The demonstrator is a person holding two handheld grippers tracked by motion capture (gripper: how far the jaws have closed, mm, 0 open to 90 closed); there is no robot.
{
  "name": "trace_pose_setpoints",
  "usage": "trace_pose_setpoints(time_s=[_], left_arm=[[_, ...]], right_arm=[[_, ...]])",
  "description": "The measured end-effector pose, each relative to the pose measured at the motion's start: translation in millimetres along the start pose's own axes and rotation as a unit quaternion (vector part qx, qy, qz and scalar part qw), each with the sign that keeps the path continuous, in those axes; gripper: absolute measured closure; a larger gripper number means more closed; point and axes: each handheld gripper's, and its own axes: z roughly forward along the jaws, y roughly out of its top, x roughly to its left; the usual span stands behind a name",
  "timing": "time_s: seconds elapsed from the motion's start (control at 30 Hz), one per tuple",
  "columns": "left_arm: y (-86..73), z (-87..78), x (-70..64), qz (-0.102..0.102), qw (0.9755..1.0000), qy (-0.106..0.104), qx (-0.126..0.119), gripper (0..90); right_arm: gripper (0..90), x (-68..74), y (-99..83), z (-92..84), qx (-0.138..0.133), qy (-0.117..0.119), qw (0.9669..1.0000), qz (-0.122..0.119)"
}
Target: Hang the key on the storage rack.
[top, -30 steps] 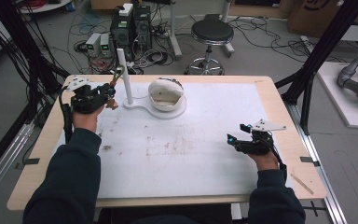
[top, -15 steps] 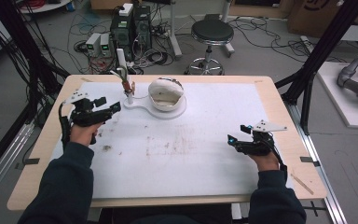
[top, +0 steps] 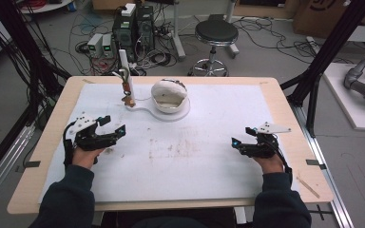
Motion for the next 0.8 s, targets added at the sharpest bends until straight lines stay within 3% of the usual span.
trace_pose_setpoints(time_s=[0.27,0.5,0.8], left_arm=[[-2.4,2.4,-9.7,0.006,1.0000,-0.003,0.005,19.9],[-10.1,4.1,-4.9,-0.004,0.9998,0.010,0.018,19.9],[-9.9,2.0,-7.3,0.001,0.9999,0.004,0.013,19.9]], right_arm=[[21.8,-0.5,-0.6,-1.6,0.000,-0.005,1.0000,0.002],[21.8,0.9,0.5,0.1,-0.001,-0.007,1.0000,-0.007],[21.8,2.9,1.1,-2.3,0.001,-0.013,0.9999,-0.008]])
